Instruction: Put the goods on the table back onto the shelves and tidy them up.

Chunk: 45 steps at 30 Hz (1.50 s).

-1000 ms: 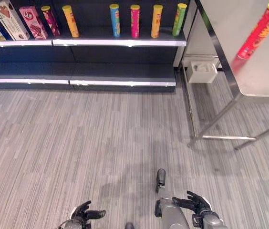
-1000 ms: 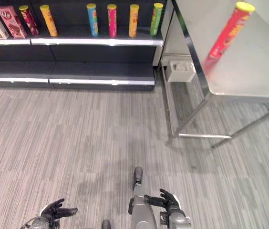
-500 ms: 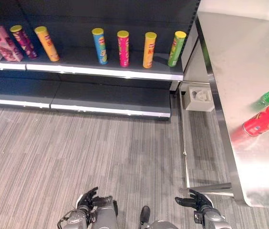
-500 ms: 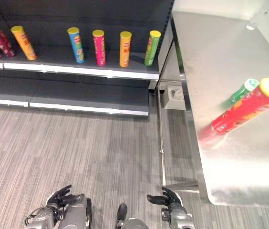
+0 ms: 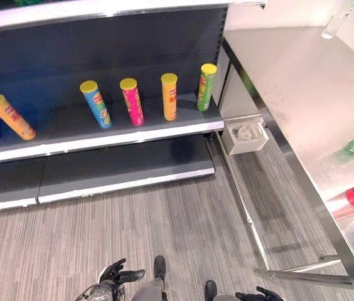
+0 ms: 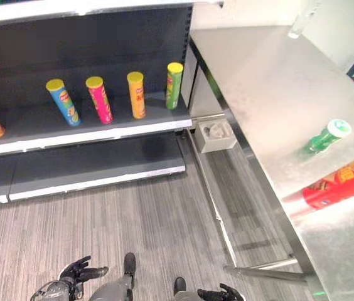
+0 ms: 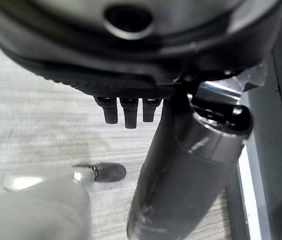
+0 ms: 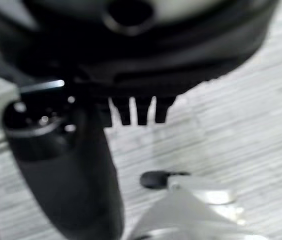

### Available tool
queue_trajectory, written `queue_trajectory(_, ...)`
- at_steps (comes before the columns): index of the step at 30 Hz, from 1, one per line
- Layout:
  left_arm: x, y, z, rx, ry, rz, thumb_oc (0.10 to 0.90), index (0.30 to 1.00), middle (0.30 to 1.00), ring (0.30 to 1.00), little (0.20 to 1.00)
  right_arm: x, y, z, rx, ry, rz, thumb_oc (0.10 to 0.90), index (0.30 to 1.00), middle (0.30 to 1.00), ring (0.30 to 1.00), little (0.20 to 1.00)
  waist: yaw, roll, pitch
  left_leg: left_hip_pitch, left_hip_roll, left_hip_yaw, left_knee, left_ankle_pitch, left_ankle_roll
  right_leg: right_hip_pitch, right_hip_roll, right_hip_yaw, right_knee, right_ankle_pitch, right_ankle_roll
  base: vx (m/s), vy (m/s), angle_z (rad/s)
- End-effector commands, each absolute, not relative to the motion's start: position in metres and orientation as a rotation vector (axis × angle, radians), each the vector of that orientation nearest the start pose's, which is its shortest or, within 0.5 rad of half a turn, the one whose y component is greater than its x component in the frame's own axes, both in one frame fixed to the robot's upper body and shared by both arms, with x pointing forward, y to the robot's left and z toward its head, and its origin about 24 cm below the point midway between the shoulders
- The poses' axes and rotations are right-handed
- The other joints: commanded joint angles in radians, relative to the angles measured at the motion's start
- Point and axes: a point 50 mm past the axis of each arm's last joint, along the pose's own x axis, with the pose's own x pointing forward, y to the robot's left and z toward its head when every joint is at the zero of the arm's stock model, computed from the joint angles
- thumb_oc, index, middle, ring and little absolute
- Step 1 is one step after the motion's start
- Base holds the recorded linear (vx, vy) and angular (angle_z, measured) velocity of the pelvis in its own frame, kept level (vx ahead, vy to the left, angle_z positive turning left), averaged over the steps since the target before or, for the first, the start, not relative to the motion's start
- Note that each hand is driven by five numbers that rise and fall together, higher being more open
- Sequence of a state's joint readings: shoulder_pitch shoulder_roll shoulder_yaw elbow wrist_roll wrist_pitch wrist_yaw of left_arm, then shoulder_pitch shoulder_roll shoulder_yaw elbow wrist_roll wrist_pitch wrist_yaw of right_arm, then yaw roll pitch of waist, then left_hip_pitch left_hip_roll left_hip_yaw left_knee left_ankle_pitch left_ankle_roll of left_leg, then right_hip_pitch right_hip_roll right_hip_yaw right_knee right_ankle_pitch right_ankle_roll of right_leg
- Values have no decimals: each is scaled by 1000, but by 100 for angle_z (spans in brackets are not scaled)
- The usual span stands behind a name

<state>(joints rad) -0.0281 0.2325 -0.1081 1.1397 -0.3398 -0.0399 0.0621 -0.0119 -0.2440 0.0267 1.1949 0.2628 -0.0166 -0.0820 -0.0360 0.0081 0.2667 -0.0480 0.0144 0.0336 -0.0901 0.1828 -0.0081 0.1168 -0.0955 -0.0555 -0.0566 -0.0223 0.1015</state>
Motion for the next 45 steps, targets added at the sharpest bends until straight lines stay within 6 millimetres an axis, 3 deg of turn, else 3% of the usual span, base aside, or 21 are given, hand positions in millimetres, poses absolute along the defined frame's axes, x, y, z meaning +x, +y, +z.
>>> queue_trajectory(1,119,245,-147,60,1038,280,800,900,900,900,900,105,-287,-139,-36,1065,-501,800,900,900,900,900,11,-14,1,46,62,-31,53,-168,-57,-94,19,56,31,-12,38,-24,239,-108)
queue_trajectory(4,132,252,-140,62,986,288,800,900,900,900,900,119,-304,-126,-9,971,-578,800,900,900,900,900,-1,-25,19,58,57,29,76,-204,-27,-196,11,65,195,-14,77,-70,215,-72)
queue_trajectory(6,141,256,-135,89,954,284,800,900,900,900,900,125,-316,-116,22,896,-656,800,900,900,900,900,-14,-29,29,79,62,66,73,-216,-24,-252,-12,49,258,7,122,-35,88,-114)
queue_trajectory(8,150,261,-130,115,927,283,800,900,900,900,900,121,-336,-106,40,838,-771,800,900,900,900,900,-22,-38,31,107,77,102,67,-229,-32,-276,-59,0,209,43,129,56,-57,-98)
queue_trajectory(12,160,260,-125,114,890,274,800,900,900,900,900,92,-396,-72,24,731,-1062,800,900,900,900,900,-46,-59,-14,113,77,103,70,-235,-49,-188,-74,-38,42,65,109,113,-71,-9)
queue_trajectory(15,155,251,-130,122,917,232,800,900,900,900,900,73,-441,-28,-53,581,-1211,800,900,900,900,900,-64,-60,-50,148,97,107,44,-236,-68,-121,-63,-67,-22,72,111,171,-70,15)
queue_trajectory(17,154,244,-133,139,927,199,800,900,900,900,900,79,-463,13,-129,402,-1257,800,900,900,900,900,-79,-58,-68,167,105,110,28,-233,-76,-103,-59,-74,-31,66,112,122,-20,5)
queue_trajectory(20,157,236,-133,156,922,148,800,900,900,900,900,109,-477,88,-225,75,-1201,800,900,900,900,900,-89,-56,-81,186,110,116,8,-229,-84,-91,-52,-71,-31,59,113,60,-6,-15)
queue_trajectory(23,155,235,-134,181,924,105,800,900,900,900,900,131,-473,155,-235,-261,-1103,800,900,900,900,900,-90,-55,-92,189,111,120,3,-233,-88,-85,-51,-67,-31,51,114,26,3,-11)
queue_trajectory(26,144,239,-137,189,951,91,800,900,900,900,900,149,-447,232,-236,-653,-934,800,900,900,900,900,-73,-52,-107,189,110,121,3,-232,-90,-76,-54,-73,-31,51,114,8,4,-1)
queue_trajectory(30,128,246,-141,201,994,89,800,900,900,900,900,171,-410,293,-273,-896,-678,800,900,900,900,900,-42,-61,-133,186,105,119,3,-230,-93,-69,-58,-75,-31,52,113,3,5,17)
queue_trajectory(31,128,246,-141,201,994,89,800,900,900,900,900,171,-410,293,-273,-896,-678,800,900,900,900,900,-42,-61,-133,186,105,119,3,-230,-93,-69,-58,-75,-31,52,113,12,3,15)
queue_trajectory(34,115,246,-145,202,1029,86,800,900,900,900,900,188,-380,323,-197,-1041,-479,800,900,900,900,900,-12,-70,-152,182,104,112,3,-229,-96,-64,-63,-85,-31,55,113,16,14,8)
queue_trajectory(38,106,247,-148,199,1065,122,800,900,900,900,900,207,-361,333,-33,-1129,-378,800,900,900,900,900,13,-78,-161,178,100,104,3,-228,-95,-59,-70,-97,-31,59,113,15,13,16)
queue_trajectory(41,102,248,-149,184,1070,138,800,900,900,900,900,225,-350,328,-32,-1028,-255,800,900,900,900,900,26,-88,-161,175,96,101,3,-225,-96,-57,-74,-105,-31,62,113,-4,11,13)
queue_trajectory(42,102,249,-148,176,1065,135,800,900,900,900,900,234,-344,322,-88,-923,-160,800,900,900,900,900,32,-97,-158,171,95,100,3,-222,-98,-58,-76,-108,-31,64,113,-18,3,5)
queue_trajectory(45,102,250,-147,178,1051,119,800,900,900,900,900,237,-338,318,-198,-808,-51,800,900,900,900,900,32,-107,-158,163,94,97,3,-217,-100,-61,-79,-115,-31,67,115,-13,-1,10)
